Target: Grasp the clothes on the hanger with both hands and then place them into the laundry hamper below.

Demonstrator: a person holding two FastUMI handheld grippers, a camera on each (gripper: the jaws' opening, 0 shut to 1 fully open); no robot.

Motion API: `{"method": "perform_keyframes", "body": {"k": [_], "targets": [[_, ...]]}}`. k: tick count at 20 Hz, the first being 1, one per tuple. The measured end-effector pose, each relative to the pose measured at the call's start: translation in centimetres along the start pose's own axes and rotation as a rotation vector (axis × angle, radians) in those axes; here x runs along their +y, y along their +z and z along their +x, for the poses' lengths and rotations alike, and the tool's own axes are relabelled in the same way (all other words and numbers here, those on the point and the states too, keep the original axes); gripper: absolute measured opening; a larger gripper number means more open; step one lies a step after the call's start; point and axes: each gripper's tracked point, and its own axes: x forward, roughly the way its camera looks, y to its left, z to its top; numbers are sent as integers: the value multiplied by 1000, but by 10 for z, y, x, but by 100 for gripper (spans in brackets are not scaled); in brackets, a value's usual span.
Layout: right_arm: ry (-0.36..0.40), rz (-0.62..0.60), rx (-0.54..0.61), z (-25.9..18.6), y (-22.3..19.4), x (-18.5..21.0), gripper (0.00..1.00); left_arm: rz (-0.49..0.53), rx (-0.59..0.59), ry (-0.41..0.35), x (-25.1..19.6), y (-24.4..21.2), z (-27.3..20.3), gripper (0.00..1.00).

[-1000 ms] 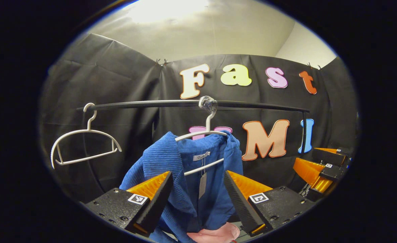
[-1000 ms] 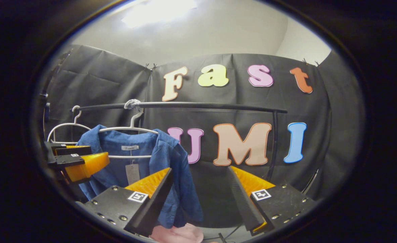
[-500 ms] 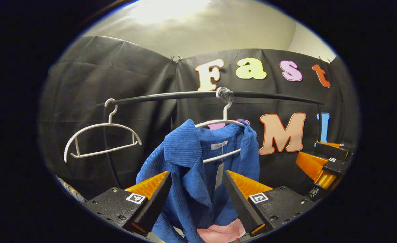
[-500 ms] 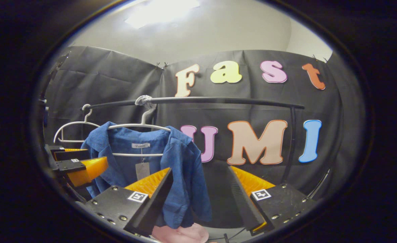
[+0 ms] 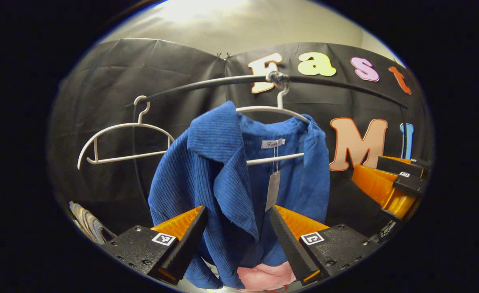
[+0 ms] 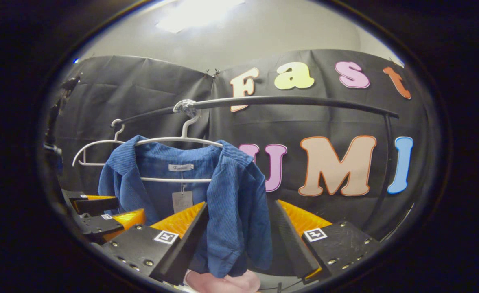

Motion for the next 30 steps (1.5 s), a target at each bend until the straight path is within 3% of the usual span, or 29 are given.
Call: {"method": "perform_keyframes", "body": {"k": [11, 20, 21, 24, 27, 30], "targets": [[1, 8, 50, 9, -39, -15, 94, 28, 14, 131, -3, -35, 54, 94], [53, 6, 89, 35, -62, 9, 94, -8, 37, 105, 19, -38, 50, 4], [62, 2, 89, 40, -64, 13, 96, -2, 35, 92, 19, -36, 49, 7], [79, -7, 92, 59, -69, 25, 93, 16, 39, 47, 16, -35, 43, 2], [79, 21, 97, 79, -76, 34, 99, 37, 42, 12, 16, -32, 37, 2], [60, 66, 119, 100, -89, 40, 94, 53, 45, -6, 20, -28, 31, 2]]}}
